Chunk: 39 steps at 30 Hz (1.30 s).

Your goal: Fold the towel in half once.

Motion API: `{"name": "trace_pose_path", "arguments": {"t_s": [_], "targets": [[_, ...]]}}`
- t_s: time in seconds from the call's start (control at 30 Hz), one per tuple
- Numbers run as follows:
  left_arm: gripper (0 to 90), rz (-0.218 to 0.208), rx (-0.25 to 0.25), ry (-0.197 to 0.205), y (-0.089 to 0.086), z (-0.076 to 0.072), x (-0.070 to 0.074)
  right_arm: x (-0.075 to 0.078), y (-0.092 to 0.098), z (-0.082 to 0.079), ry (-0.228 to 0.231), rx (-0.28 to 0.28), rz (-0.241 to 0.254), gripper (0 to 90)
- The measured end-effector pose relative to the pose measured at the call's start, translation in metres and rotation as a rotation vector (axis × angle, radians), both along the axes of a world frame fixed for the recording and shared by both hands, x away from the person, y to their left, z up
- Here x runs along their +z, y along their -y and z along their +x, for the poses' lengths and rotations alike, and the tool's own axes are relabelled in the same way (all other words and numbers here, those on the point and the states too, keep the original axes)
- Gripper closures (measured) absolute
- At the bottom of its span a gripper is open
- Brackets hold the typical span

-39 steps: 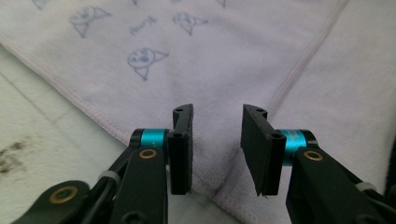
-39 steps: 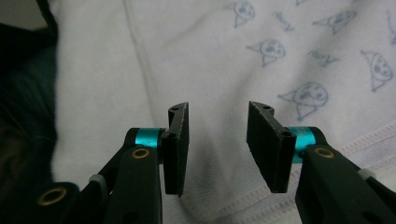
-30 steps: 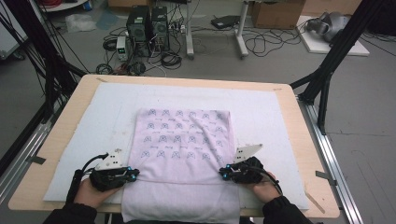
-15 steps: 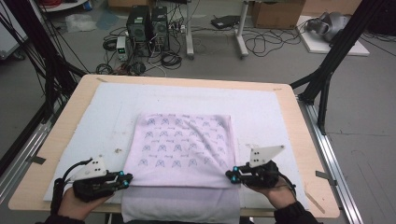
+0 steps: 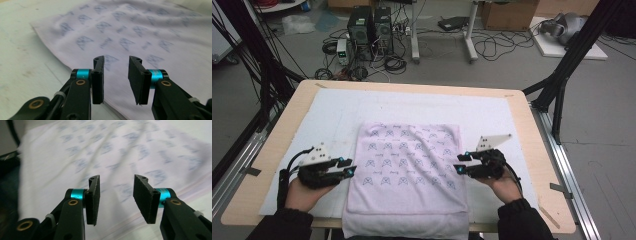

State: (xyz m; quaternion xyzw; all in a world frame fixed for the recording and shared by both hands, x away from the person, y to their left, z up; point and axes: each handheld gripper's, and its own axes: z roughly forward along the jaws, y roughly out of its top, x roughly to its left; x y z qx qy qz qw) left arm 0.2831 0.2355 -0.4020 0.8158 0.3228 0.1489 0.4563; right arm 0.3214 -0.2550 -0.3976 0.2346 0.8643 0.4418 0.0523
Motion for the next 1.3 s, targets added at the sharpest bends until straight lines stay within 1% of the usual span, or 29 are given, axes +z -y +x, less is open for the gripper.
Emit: {"name": "trace_pose_path", "arguments": {"t_s": [0.1,0.17,0.23,0.27,0.3,0.33,0.4,0.43,0.5,0.57,0.6,0.63,0.67,0.7,0.73,0.77,0.8,0.83,0.87,0.93,0.97,1.03,1.07,1.1,1.13,1.17,1.2,1.23,1.3], "targets": [[64.3,0.007,0.047,-0.009,0.001,0.035,0.001,0.003,0.000,0.031,0.010,-0.059,0.003,53.8],[65.6,0.014,0.078,-0.001,0.004,0.059,0.002,0.007,0.000,0.054,0.020,-0.100,-0.018,50.6],[66.5,-0.006,0.124,-0.021,0.005,0.084,0.001,0.009,-0.002,0.078,0.005,-0.128,-0.042,48.6],[66.1,-0.003,0.159,-0.014,0.006,0.097,0.000,0.010,-0.003,0.089,0.010,-0.147,-0.058,48.6],[66.3,0.002,0.182,-0.004,0.006,0.104,-0.002,0.009,-0.003,0.101,0.017,-0.166,-0.073,48.4],[66.4,-0.007,0.217,-0.017,0.005,0.115,-0.005,0.008,-0.002,0.108,0.012,-0.174,-0.069,47.3],[64.7,-0.036,0.255,-0.050,0.005,0.129,-0.010,0.001,0.000,0.123,-0.006,-0.218,-0.072,44.0],[63.1,-0.008,0.265,-0.062,0.006,0.136,-0.012,-0.005,0.002,0.129,-0.019,-0.229,-0.070,42.5],[58.3,0.021,0.275,-0.070,0.009,0.143,-0.017,-0.016,0.003,0.136,-0.029,-0.243,-0.092,40.0],[49.8,0.028,0.291,-0.081,0.012,0.149,-0.024,-0.025,0.003,0.140,-0.050,-0.251,-0.123,38.8],[48.8,0.051,0.312,-0.089,0.013,0.151,-0.029,-0.028,0.003,0.142,-0.059,-0.262,-0.137,38.8],[46.6,0.058,0.327,-0.112,0.013,0.154,-0.033,-0.031,0.003,0.143,-0.067,-0.266,-0.140,39.0],[47.7,0.056,0.328,-0.140,0.012,0.156,-0.037,-0.034,0.003,0.144,-0.088,-0.270,-0.139,40.3],[52.3,0.063,0.315,-0.163,0.012,0.157,-0.041,-0.036,0.002,0.145,-0.097,-0.262,-0.135,44.0],[56.5,0.069,0.318,-0.149,0.014,0.156,-0.041,-0.038,0.000,0.146,-0.108,-0.244,-0.136,51.9],[62.6,0.044,0.286,-0.158,0.014,0.156,-0.041,-0.041,-0.003,0.146,-0.112,-0.226,-0.143,56.0],[79.2,0.033,0.260,-0.161,0.016,0.156,-0.041,-0.040,-0.005,0.144,-0.091,-0.229,-0.155,69.2],[83.2,0.061,0.262,-0.141,0.019,0.155,-0.040,-0.040,-0.004,0.146,-0.138,-0.182,-0.119,83.3],[86.4,0.054,0.265,-0.135,0.020,0.154,-0.039,-0.040,-0.005,0.147,-0.147,-0.168,-0.112,84.3],[87.6,0.038,0.288,-0.134,0.018,0.154,-0.036,-0.037,-0.010,0.146,-0.126,-0.156,-0.138,85.4],[87.8,0.018,0.300,-0.129,0.016,0.155,-0.034,-0.033,-0.012,0.145,-0.106,-0.163,-0.144,85.8],[88.0,0.007,0.317,-0.102,0.015,0.155,-0.025,-0.025,-0.011,0.143,-0.067,-0.186,-0.140,86.2],[88.1,0.000,0.324,-0.081,0.016,0.155,-0.018,-0.020,-0.009,0.142,-0.034,-0.202,-0.147,86.3],[88.1,0.011,0.323,-0.057,0.016,0.156,-0.010,-0.014,-0.006,0.142,-0.015,-0.214,-0.128,86.4],[88.1,0.007,0.332,-0.027,0.018,0.157,-0.002,-0.009,-0.004,0.141,-0.003,-0.227,-0.102,86.4],[88.1,0.000,0.345,-0.005,0.019,0.158,0.007,-0.002,-0.002,0.144,-0.030,-0.240,-0.089,86.4],[88.1,0.004,0.352,0.013,0.020,0.160,0.018,0.006,-0.003,0.145,-0.019,-0.246,-0.083,86.4],[88.1,0.007,0.358,0.041,0.020,0.162,0.029,0.016,-0.005,0.144,0.030,-0.251,-0.085,86.4],[88.1,-0.007,0.376,0.104,0.019,0.164,0.055,0.039,-0.007,0.146,0.076,-0.266,-0.080,86.7]]}}
